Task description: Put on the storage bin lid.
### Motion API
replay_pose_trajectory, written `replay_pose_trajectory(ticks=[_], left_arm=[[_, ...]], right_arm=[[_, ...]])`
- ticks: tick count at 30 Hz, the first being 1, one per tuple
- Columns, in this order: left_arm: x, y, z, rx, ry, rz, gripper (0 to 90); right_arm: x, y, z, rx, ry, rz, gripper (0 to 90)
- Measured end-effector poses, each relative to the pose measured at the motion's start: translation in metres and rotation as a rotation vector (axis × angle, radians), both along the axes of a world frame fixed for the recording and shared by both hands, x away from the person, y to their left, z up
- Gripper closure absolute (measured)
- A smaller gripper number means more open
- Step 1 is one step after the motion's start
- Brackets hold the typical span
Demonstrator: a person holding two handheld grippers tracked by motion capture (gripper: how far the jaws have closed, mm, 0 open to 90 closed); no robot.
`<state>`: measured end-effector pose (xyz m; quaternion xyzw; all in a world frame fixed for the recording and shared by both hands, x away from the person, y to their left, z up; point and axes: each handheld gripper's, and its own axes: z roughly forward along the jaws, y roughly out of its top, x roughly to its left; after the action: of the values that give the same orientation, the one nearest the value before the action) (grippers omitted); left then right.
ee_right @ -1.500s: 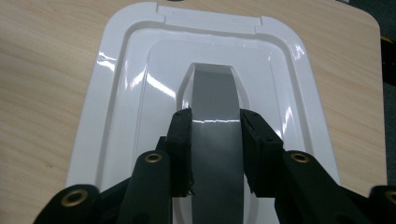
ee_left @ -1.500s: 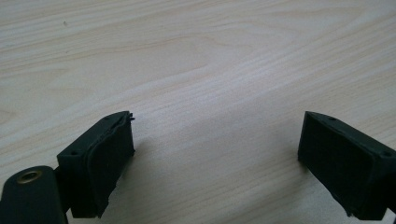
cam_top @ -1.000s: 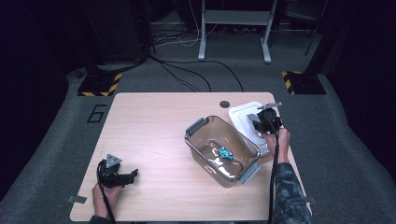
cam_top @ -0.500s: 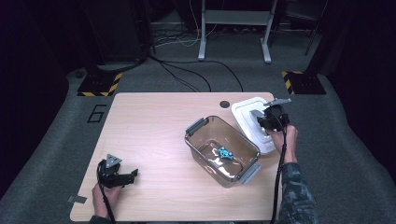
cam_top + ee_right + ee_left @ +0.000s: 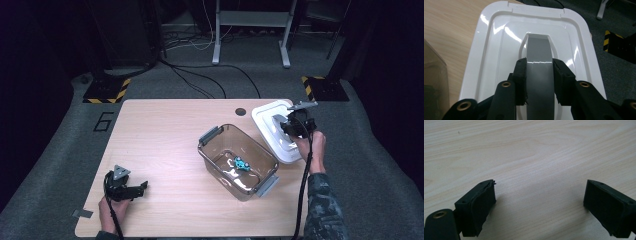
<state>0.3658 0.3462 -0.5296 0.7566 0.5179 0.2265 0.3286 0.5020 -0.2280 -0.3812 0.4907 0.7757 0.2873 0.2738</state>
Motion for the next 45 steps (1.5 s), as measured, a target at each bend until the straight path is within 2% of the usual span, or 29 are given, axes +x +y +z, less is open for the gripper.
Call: replay_pose_trajectory(ticks=[9, 14, 22, 32, 35, 45], left_arm=[[0.000, 0.000, -0.001, -0.003, -0.008, 0.004, 10.0], [0.000, 0.000, 0.000, 0.000, 0.000, 0.000, 10.0], [0.000, 0.000, 0.000, 0.000, 0.000, 0.000, 10.0], [0.000, 0.000, 0.000, -0.001, 0.000, 0.000, 10.0], [0.000, -0.001, -0.001, -0.009, -0.011, 0.008, 10.1], [0.000, -0.001, -0.001, -0.007, -0.009, 0.007, 10.1]], right_arm=[[-0.004, -0.003, 0.020, -0.003, -0.004, 0.018, 66.7], [-0.008, -0.004, 0.031, -0.009, -0.010, 0.026, 66.7], [-0.013, -0.003, 0.045, 0.017, -0.019, 0.039, 66.7], [-0.025, 0.014, 0.063, 0.029, -0.020, 0.072, 66.7], [-0.029, 0.021, 0.066, 0.033, -0.020, 0.082, 66.7], [-0.044, 0.046, 0.078, 0.041, -0.007, 0.141, 66.6]])
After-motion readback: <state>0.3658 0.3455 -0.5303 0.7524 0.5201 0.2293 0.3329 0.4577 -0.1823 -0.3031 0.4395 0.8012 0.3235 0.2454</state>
